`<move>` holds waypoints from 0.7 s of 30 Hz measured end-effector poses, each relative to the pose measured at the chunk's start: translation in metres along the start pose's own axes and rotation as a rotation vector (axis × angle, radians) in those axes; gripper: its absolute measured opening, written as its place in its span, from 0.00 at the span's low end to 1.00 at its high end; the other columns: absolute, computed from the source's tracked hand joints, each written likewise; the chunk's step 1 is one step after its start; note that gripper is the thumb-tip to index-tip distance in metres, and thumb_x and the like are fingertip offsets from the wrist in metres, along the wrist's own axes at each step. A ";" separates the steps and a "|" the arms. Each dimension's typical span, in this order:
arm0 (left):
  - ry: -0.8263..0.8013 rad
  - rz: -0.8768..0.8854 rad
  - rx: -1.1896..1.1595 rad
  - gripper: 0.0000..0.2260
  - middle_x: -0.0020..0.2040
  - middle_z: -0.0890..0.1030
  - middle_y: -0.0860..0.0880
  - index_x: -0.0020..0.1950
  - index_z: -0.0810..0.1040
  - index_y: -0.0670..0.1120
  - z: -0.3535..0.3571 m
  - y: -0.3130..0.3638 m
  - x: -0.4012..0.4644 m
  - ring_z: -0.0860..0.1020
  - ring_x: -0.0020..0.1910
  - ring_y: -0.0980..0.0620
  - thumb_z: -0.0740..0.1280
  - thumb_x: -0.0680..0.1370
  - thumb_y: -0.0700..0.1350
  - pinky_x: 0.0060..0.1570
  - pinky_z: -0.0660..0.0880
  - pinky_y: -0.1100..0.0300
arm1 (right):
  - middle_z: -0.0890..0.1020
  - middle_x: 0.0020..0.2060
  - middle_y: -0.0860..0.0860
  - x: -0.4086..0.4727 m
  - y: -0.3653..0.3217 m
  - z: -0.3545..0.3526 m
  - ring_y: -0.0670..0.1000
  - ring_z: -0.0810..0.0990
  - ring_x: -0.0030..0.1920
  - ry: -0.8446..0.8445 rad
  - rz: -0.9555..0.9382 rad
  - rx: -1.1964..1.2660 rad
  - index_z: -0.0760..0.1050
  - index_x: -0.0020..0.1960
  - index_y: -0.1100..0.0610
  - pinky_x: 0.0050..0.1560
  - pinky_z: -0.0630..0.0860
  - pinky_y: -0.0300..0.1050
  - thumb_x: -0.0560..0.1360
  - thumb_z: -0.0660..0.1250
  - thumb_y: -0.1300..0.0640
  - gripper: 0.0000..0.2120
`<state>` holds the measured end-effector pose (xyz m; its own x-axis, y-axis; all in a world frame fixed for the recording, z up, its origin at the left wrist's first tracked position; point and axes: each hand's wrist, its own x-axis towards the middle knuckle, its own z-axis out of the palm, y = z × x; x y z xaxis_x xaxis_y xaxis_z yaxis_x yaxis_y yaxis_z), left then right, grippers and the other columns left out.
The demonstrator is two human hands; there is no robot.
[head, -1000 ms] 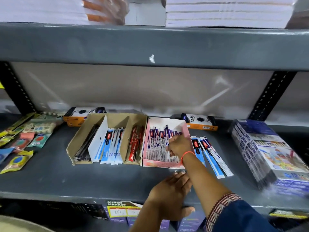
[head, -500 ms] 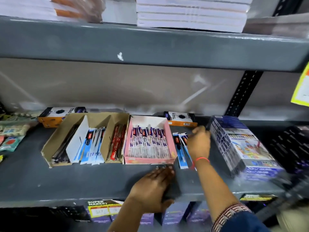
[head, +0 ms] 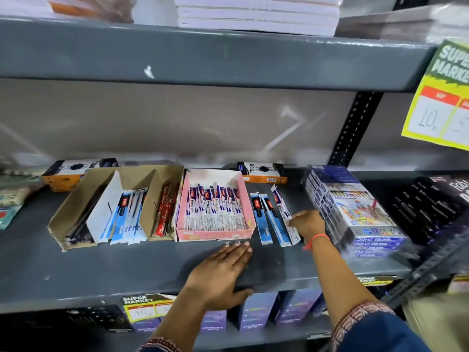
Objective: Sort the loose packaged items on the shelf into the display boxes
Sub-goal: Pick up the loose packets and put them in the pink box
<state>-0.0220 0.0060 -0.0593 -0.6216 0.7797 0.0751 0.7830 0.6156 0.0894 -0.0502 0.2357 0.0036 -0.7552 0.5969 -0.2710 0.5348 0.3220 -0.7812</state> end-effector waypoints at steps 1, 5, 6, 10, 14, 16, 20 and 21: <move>-0.001 0.001 0.013 0.36 0.77 0.43 0.50 0.75 0.42 0.47 0.000 0.000 0.000 0.41 0.74 0.52 0.52 0.76 0.64 0.68 0.34 0.60 | 0.82 0.38 0.59 -0.001 -0.001 -0.001 0.52 0.78 0.35 -0.012 -0.008 0.139 0.78 0.38 0.63 0.31 0.72 0.37 0.70 0.68 0.70 0.04; 0.002 0.002 0.055 0.36 0.77 0.45 0.48 0.75 0.44 0.46 -0.001 0.001 0.000 0.43 0.75 0.50 0.52 0.76 0.64 0.69 0.35 0.59 | 0.80 0.18 0.47 -0.022 -0.020 -0.001 0.44 0.73 0.21 -0.256 -0.019 0.630 0.76 0.34 0.58 0.24 0.67 0.33 0.70 0.67 0.71 0.11; 0.002 -0.002 0.053 0.36 0.77 0.46 0.47 0.75 0.45 0.45 -0.001 0.002 0.000 0.44 0.75 0.50 0.53 0.76 0.64 0.69 0.35 0.59 | 0.81 0.20 0.47 -0.029 -0.027 0.001 0.44 0.75 0.22 -0.339 -0.021 0.707 0.77 0.35 0.57 0.25 0.70 0.32 0.70 0.67 0.71 0.11; -0.002 -0.005 0.037 0.36 0.77 0.48 0.46 0.75 0.45 0.45 -0.002 0.002 0.001 0.46 0.75 0.50 0.54 0.76 0.63 0.70 0.39 0.59 | 0.84 0.23 0.49 -0.059 -0.048 0.017 0.42 0.80 0.22 -0.579 -0.045 0.845 0.77 0.38 0.59 0.26 0.76 0.31 0.71 0.65 0.72 0.10; -0.012 -0.013 0.026 0.36 0.77 0.47 0.47 0.75 0.44 0.45 -0.002 0.002 0.001 0.46 0.75 0.50 0.55 0.76 0.63 0.71 0.41 0.58 | 0.84 0.25 0.48 -0.074 -0.058 0.033 0.43 0.79 0.25 -0.677 -0.067 0.851 0.78 0.39 0.58 0.29 0.75 0.33 0.72 0.66 0.71 0.09; -0.025 -0.026 0.018 0.37 0.77 0.45 0.48 0.75 0.42 0.46 -0.001 0.002 0.002 0.44 0.75 0.51 0.55 0.76 0.63 0.70 0.39 0.59 | 0.84 0.26 0.48 -0.078 -0.061 0.039 0.42 0.79 0.25 -0.709 -0.080 0.836 0.78 0.39 0.58 0.29 0.75 0.33 0.71 0.66 0.71 0.09; -0.042 -0.038 0.008 0.37 0.77 0.43 0.50 0.75 0.40 0.47 0.001 0.001 0.003 0.42 0.74 0.52 0.55 0.76 0.63 0.66 0.36 0.61 | 0.85 0.27 0.48 -0.084 -0.064 0.046 0.42 0.81 0.26 -0.758 -0.100 0.808 0.80 0.38 0.58 0.29 0.76 0.32 0.71 0.66 0.71 0.10; -0.040 -0.039 0.008 0.37 0.77 0.43 0.49 0.75 0.41 0.47 0.001 0.001 0.003 0.42 0.74 0.52 0.55 0.76 0.63 0.65 0.36 0.61 | 0.85 0.27 0.49 -0.084 -0.064 0.047 0.43 0.81 0.26 -0.765 -0.102 0.800 0.80 0.38 0.59 0.30 0.76 0.33 0.71 0.66 0.71 0.10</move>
<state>-0.0229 0.0092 -0.0601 -0.6501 0.7592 0.0321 0.7587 0.6461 0.0838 -0.0387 0.1302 0.0505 -0.9640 -0.1050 -0.2445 0.2660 -0.3880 -0.8824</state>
